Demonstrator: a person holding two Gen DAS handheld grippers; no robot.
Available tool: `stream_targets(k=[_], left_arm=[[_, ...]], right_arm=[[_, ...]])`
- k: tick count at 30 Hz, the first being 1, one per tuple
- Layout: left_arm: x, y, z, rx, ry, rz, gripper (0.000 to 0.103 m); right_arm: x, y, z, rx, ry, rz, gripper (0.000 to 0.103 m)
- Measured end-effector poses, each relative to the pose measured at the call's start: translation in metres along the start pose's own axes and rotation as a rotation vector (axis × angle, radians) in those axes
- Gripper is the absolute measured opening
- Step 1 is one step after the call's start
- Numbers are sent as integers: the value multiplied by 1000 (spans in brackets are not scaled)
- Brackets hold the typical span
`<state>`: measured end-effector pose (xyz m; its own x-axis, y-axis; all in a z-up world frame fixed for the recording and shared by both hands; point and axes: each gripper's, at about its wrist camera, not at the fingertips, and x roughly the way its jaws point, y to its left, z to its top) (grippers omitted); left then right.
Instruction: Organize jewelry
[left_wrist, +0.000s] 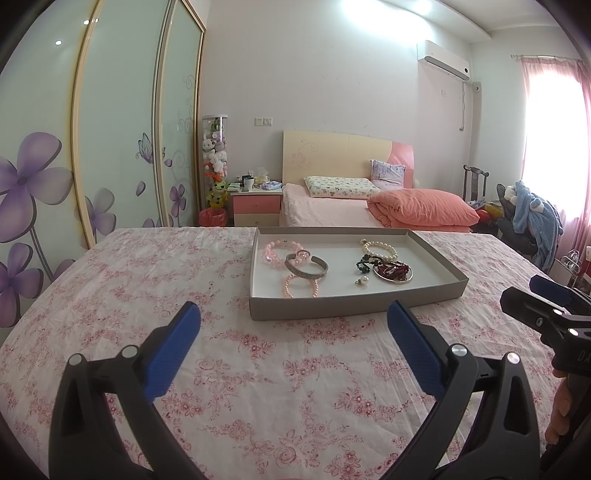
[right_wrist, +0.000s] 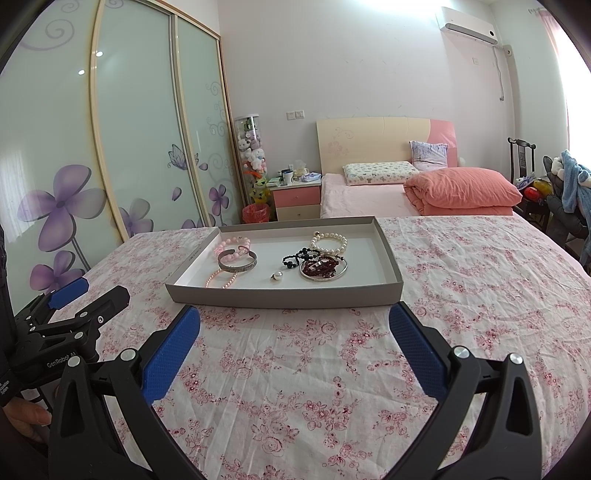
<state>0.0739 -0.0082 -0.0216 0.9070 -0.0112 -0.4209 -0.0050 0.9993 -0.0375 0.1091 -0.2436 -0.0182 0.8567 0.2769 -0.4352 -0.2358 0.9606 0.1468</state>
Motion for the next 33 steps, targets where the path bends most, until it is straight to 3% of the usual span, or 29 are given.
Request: stream_targets(k=[33], left_arm=[[1, 1, 1, 0, 2, -1, 99]], right_arm=[[-1, 1, -1, 1, 1, 3, 101]])
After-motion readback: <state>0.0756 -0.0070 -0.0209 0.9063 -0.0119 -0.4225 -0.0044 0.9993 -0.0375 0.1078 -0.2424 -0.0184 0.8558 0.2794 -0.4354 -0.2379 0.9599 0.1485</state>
